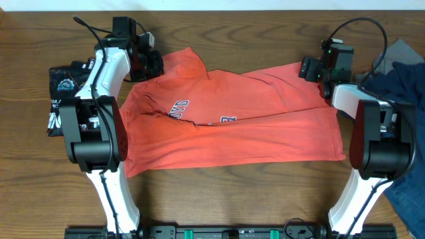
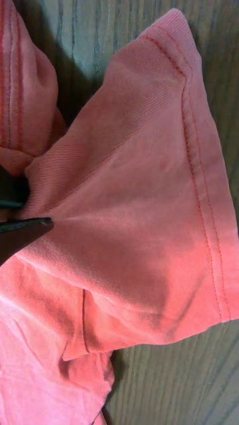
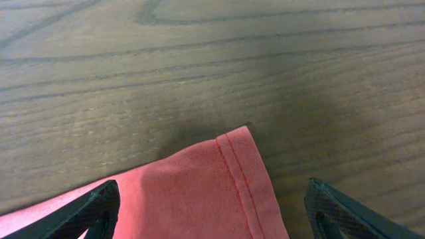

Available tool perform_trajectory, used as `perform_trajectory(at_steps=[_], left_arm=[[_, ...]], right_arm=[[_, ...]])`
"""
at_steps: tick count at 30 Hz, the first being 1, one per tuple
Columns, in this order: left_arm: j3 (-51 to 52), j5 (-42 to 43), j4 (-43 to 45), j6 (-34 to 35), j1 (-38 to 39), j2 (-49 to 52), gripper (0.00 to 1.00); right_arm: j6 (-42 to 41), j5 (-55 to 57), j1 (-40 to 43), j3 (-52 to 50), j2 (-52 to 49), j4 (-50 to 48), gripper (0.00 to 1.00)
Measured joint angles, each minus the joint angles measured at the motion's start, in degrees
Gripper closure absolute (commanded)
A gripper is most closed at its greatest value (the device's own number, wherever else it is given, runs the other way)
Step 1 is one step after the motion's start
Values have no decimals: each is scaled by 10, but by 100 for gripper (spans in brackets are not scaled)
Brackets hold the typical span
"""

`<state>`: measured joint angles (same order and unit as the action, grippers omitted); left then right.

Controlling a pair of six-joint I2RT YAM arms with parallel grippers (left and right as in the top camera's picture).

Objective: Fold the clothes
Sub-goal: 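Grasp the coral t-shirt's top corners with left and right grippers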

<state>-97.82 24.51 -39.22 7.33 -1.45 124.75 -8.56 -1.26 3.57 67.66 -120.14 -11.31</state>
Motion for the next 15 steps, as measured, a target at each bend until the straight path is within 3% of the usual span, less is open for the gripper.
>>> perform_trajectory(at_steps=[7,9,12,15], left_arm=[[0,0,-4,0,0,0,93],[0,0,-4,0,0,0,93],[0,0,-4,0,0,0,93],[0,0,-4,0,0,0,93]], right_arm=[[-11,6,0,5,-27,-17,17],[-15,7,0,9,-29,-16,24],[-23,8,0,10,-31,-15,62],[-32,10,0,13,-32,-5,83]])
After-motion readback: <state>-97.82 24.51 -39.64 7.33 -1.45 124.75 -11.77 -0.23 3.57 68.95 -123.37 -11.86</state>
